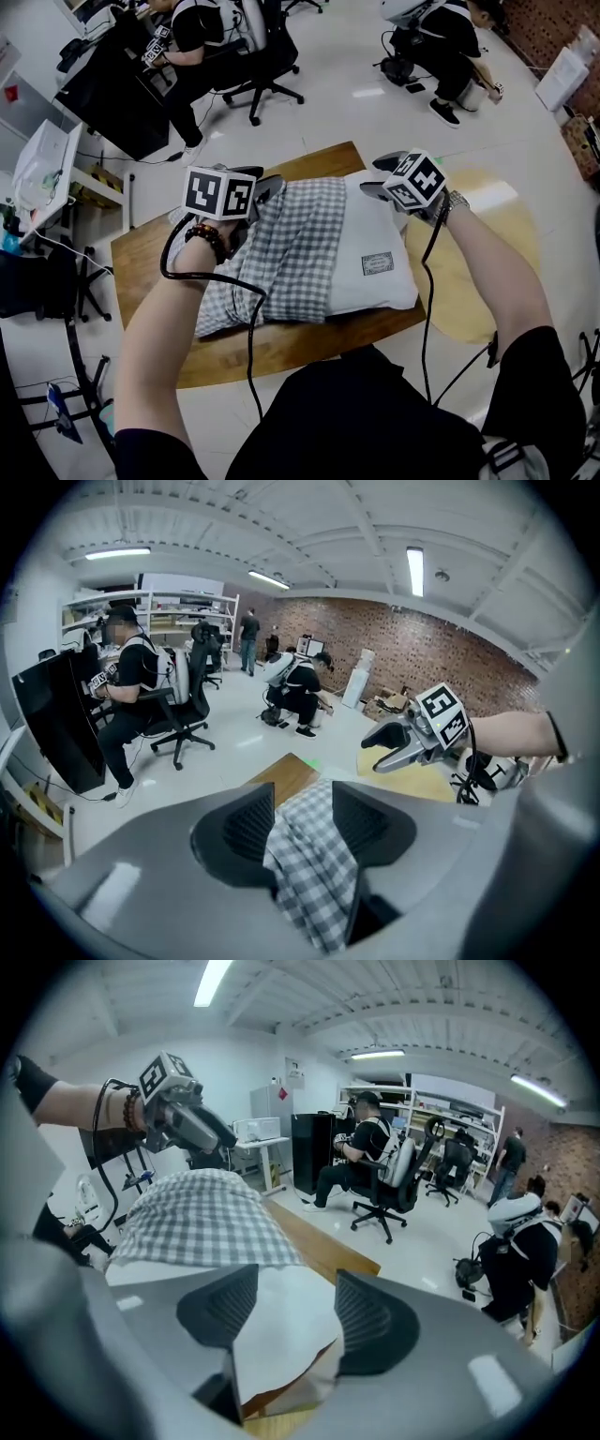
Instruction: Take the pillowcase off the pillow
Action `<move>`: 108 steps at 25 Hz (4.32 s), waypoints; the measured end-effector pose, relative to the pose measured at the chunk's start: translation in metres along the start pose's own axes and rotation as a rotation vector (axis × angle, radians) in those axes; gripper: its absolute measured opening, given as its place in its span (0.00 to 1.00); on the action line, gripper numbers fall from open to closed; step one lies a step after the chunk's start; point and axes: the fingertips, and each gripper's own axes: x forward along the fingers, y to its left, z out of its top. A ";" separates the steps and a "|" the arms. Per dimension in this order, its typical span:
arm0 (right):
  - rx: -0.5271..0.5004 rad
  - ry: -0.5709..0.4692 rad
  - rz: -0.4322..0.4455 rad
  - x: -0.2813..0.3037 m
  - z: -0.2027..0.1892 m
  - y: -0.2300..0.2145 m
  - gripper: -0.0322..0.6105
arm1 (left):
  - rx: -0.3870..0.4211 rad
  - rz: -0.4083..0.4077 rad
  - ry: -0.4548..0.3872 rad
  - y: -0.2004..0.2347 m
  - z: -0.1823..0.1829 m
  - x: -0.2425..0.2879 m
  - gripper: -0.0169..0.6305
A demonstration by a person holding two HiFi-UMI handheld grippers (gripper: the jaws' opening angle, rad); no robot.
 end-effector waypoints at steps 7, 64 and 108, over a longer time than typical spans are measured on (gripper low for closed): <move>-0.004 0.079 0.101 0.037 -0.001 -0.038 0.47 | 0.031 -0.068 0.197 0.029 0.002 0.067 0.36; 0.095 0.136 -0.087 -0.014 -0.009 -0.041 0.06 | -0.084 0.189 0.396 0.136 -0.082 -0.016 0.04; -0.261 0.047 -0.067 -0.023 -0.053 0.195 0.38 | 0.083 0.159 0.046 -0.061 -0.173 -0.084 0.38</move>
